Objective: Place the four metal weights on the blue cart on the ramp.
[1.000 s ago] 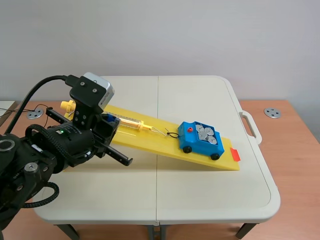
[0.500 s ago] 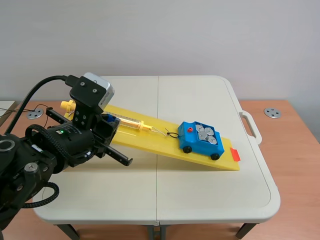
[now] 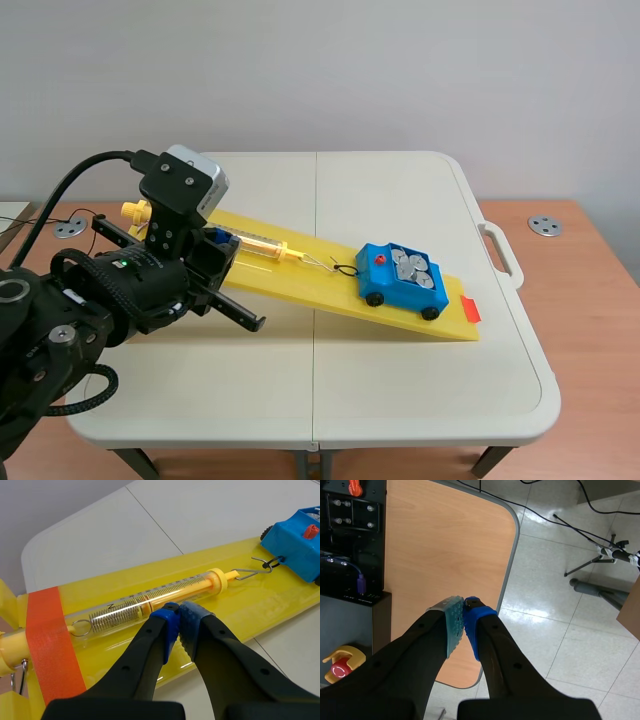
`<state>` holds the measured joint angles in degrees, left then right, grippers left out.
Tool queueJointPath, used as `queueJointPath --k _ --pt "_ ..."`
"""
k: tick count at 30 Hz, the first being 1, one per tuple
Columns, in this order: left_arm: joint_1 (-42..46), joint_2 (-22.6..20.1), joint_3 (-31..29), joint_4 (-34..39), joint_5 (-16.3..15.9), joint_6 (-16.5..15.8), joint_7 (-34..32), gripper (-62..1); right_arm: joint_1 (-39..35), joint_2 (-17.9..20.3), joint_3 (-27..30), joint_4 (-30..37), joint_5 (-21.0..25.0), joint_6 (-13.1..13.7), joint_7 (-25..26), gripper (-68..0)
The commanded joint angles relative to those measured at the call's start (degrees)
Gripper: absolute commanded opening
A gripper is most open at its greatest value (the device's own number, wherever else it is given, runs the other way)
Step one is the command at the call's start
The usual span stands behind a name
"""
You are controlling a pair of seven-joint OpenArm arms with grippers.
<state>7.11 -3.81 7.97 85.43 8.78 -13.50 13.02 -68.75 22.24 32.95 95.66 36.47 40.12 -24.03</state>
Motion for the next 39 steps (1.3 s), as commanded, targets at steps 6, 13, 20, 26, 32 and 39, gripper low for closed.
queueJointPath --k 6,13,20,26,32,39 --pt "-0.2 -0.2 -0.5 12.9 -5.9 3.3 -3.4 -57.4 2.4 1.1 5.0 5.2 2.4 2.6 5.4 -66.9" --pt "7.9 -4.1 -0.5 22.9 -7.8 2.6 -0.2 -45.2 12.3 1.1 5.0 5.2 2.8 2.6 6.4 -62.0" --pt "18.0 -6.9 -0.5 30.8 -7.8 2.2 0.2 -22.8 22.1 1.1 4.6 5.2 6.8 2.6 6.1 -44.9" --pt "26.6 -6.9 -0.5 35.7 -11.1 2.2 0.1 -4.6 28.1 1.1 1.9 5.2 7.8 2.6 5.7 -23.7" --pt "31.5 -6.9 -0.6 37.7 -12.9 2.2 -0.1 1.4 32.6 1.0 -3.0 5.2 7.7 2.6 9.0 -5.3" --pt "32.7 -6.8 -0.7 37.6 -12.9 2.3 0.3 1.4 36.3 0.9 -8.4 5.2 7.7 2.6 12.0 -1.6"
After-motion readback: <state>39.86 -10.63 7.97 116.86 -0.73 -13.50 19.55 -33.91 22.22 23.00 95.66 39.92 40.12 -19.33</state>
